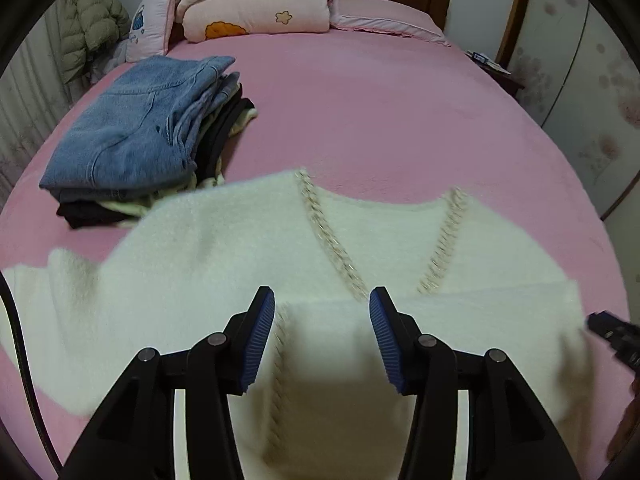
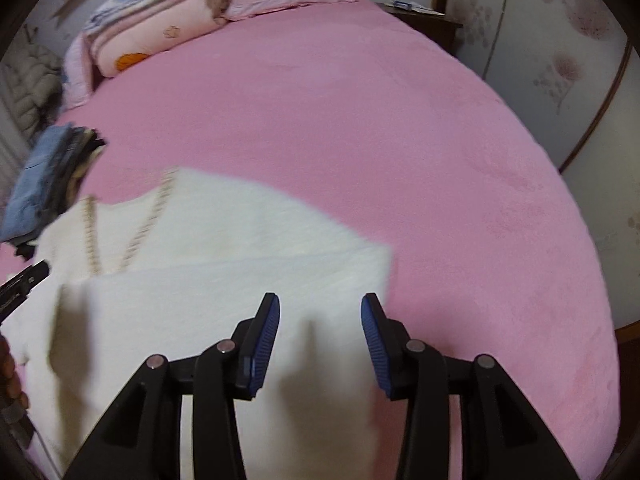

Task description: Fold large clothes

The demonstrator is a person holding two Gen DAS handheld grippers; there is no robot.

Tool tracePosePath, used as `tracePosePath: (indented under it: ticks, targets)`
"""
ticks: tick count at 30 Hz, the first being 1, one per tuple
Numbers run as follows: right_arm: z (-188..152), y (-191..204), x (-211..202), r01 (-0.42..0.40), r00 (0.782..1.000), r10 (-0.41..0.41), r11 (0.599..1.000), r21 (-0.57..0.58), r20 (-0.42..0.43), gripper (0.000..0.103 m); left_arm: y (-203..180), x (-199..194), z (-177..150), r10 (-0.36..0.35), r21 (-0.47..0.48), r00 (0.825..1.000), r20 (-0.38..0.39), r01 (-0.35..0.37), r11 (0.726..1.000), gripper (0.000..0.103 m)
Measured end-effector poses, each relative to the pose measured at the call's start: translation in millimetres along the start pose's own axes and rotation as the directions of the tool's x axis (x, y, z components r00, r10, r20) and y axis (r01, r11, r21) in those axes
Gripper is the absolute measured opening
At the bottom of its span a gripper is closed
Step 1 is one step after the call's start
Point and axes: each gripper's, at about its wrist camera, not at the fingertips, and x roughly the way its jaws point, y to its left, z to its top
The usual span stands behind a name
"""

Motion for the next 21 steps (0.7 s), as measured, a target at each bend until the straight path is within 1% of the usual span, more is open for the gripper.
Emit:
tracePosePath:
  ticks: [1,2,3,5,7,8,9,10,11,12,13,16,17,19,20,21]
  targets:
    - [-6.7,9.8,-1.5,-0.025,1.0,0.025,1.0,-0.008,-0.006,0.041,-1.9,1.5,-3.7,-0.009,-0.009,1.0,-0.015,0.009,1.0,0.048]
    - [-14.5,20.4,-2.4,-0.043,0.999,0.043,0.999,-0.021,-0.013,0.038,-2.6,-0.1,-13.6,-0.014,-0.019,0.999,-0.036,0.014,1.0,0.048]
    - [-23.7,31.9,-3.8,-0.055,0.998,0.054,0.998,-0.039,-0.015,0.031,-3.3,-3.4,-28.0,-0.022,-0.029,0.998,-0.063,0.02,0.999,0.048]
    - [-38.4,47.1,-2.3,-0.055,0.998,0.053,0.996,-0.067,-0.029,0.022,-9.5,5.3,-49.9,-0.004,-0.031,0.993,-0.114,0.001,1.0,0.047]
    - [-52.1,48.2,8.7,-0.019,0.998,0.014,0.996,-0.09,-0.057,0.019,-10.0,15.0,-70.9,0.037,-0.024,0.986,-0.163,-0.042,0.999,0.044]
    - [-55.4,44.4,12.7,0.014,0.998,-0.02,0.995,-0.103,-0.062,0.018,-7.2,19.7,-77.6,0.056,-0.022,0.983,-0.176,-0.061,0.998,0.041]
    - [-63.3,38.5,18.9,0.071,0.995,-0.079,0.99,-0.119,-0.063,0.018,-4.0,23.9,-83.6,0.063,-0.016,0.981,-0.183,-0.067,0.998,0.037]
    - [-68.1,27.9,24.3,0.133,0.988,-0.142,0.982,-0.132,-0.066,0.016,-3.0,25.5,-86.2,0.061,-0.003,0.983,-0.176,-0.062,0.998,0.036]
    - [-72.0,18.8,28.4,0.168,0.982,-0.178,0.976,-0.139,-0.067,0.006,-3.6,26.6,-86.7,0.063,0.014,0.984,-0.168,-0.061,0.998,0.036]
    - [-75.5,7.9,31.6,0.185,0.978,-0.196,0.972,-0.143,-0.07,0.002,-4.5,27.5,-86.4,0.066,0.025,0.984,-0.167,-0.063,0.998,0.036]
    - [-77.5,0.4,31.8,0.19,0.977,-0.202,0.971,-0.142,-0.07,0.0,-6.2,28.7,-86.3,0.072,0.039,0.983,-0.167,-0.066,0.997,0.036]
    - [-77.7,-6.6,29.8,0.18,0.979,-0.19,0.975,-0.129,-0.074,0.0,-8.5,30.8,-84.3,0.082,0.058,0.982,-0.169,-0.073,0.996,0.036]
    - [-77.7,-4.9,30.7,0.193,0.976,-0.204,0.973,-0.129,-0.08,0.0,-3.6,37.7,-77.2,0.08,0.055,0.982,-0.173,-0.071,0.996,0.036]
    - [-74.6,2.5,33.8,0.211,0.97,-0.223,0.969,-0.128,-0.091,0.0,-2.2,38.6,-73.4,0.073,0.041,0.979,-0.188,-0.066,0.997,0.036]
    - [-73.7,3.8,33.7,0.219,0.968,-0.231,0.969,-0.117,-0.1,0.0,-2.0,38.7,-71.5,0.067,0.034,0.978,-0.197,-0.062,0.998,0.038]
    - [-70.9,10.5,33.3,0.218,0.968,-0.229,0.97,-0.104,-0.105,0.0,-2.1,39.5,-69.9,0.054,0.026,0.977,-0.208,-0.05,0.998,0.043]
